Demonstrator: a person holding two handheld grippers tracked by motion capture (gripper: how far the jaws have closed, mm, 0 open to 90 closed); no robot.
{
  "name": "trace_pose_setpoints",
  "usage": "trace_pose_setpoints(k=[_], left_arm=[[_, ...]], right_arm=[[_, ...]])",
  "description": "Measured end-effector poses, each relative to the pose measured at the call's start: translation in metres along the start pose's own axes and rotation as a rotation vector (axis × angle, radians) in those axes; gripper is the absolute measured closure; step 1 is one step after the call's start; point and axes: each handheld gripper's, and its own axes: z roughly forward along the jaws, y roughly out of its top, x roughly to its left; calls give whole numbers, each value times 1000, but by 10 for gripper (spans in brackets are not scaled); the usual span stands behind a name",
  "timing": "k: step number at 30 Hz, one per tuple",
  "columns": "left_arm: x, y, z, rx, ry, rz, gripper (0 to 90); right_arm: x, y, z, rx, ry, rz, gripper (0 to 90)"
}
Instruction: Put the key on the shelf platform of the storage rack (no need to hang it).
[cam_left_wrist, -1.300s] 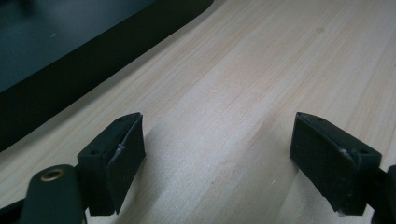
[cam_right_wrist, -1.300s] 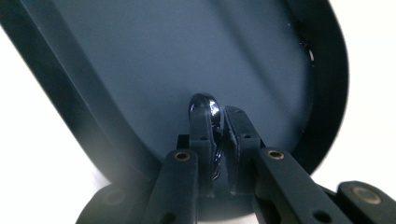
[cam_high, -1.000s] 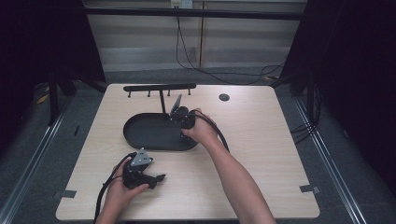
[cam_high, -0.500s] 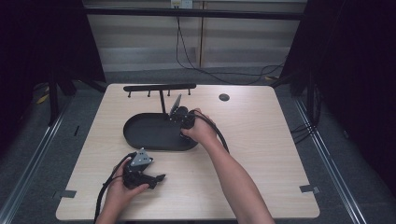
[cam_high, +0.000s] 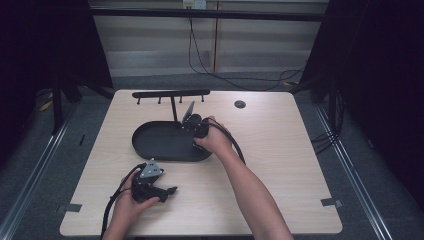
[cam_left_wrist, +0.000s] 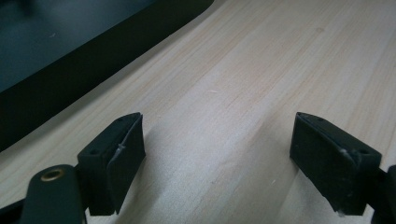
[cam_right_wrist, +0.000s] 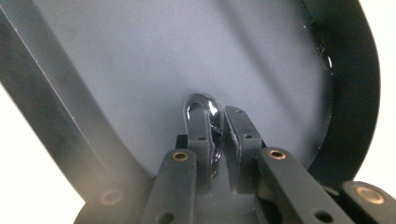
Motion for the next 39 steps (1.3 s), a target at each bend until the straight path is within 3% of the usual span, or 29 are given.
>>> trace_pose_setpoints(k=[17,30,39], left_arm=[[0,0,0,0,0,0,176],[0,0,0,-1,1,0,176],[0,0,0,-1,1,1,176]], right_arm=[[-2,-2,-1,-14,-4,10,776],[-2,-5,-11,-24,-17,23,555],[0,-8,-19,-40,-10,31,450]])
